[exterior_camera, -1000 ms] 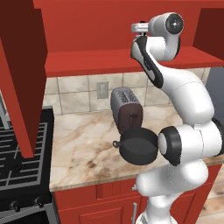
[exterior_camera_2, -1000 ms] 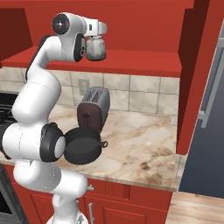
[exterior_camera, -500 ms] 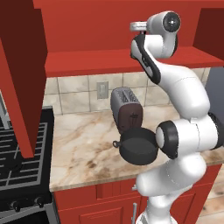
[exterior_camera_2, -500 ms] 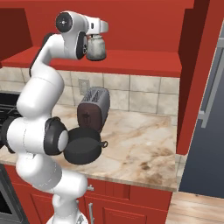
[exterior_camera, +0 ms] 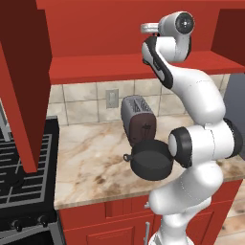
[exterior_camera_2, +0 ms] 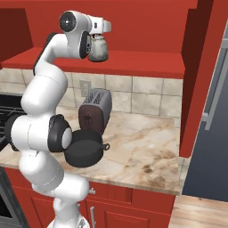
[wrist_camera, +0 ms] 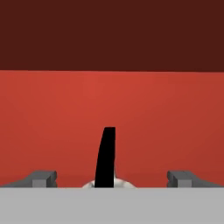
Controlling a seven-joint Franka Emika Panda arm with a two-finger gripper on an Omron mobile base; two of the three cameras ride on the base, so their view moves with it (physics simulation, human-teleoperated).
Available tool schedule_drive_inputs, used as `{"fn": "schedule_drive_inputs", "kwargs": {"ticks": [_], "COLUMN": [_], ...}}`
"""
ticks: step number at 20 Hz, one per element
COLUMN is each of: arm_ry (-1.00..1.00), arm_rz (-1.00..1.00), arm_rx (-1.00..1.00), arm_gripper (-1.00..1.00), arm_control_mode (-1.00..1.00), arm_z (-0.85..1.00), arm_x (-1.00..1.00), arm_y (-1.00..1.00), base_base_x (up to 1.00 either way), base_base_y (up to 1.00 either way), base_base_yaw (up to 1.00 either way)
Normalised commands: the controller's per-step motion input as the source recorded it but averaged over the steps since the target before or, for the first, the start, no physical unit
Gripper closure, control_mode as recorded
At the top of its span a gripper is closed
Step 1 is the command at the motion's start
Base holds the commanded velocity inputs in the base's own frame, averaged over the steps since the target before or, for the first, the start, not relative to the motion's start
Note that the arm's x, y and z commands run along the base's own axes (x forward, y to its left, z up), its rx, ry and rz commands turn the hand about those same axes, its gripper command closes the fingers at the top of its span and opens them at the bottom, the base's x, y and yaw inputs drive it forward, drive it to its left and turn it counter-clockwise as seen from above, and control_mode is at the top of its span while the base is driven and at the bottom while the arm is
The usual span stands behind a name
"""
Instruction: Pick the kettle from the cabinet and place it on a stove burner. Then pick the pot from the counter and place it on another stove burner. Finally, turn both burners on.
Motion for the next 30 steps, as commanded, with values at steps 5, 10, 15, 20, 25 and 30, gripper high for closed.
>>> {"fn": "schedule_drive_inputs", "kwargs": {"ticks": [5,10,15,20,25,30], "arm_ry": [0.0,0.01,0.01,0.0,0.0,0.0], "arm_rz": [0.0,0.0,0.0,0.0,0.0,0.0], "arm_rx": [0.0,0.0,0.0,0.0,0.0,0.0], "arm_gripper": [-1.0,1.0,1.0,1.0,1.0,1.0], "arm_control_mode": [-1.0,-1.0,-1.0,-1.0,-1.0,-1.0], "arm_z": [0.0,-0.1,-0.05,0.0,0.0,0.0], "arm_x": [0.13,0.05,0.0,0.0,0.0,0.0], "arm_y": [0.0,0.0,0.0,0.0,0.0,0.0], "base_base_x": [0.0,0.0,0.0,0.0,0.0,0.0], "base_base_y": [0.0,0.0,0.0,0.0,0.0,0.0], "base_base_yaw": [0.0,0.0,0.0,0.0,0.0,0.0]}}
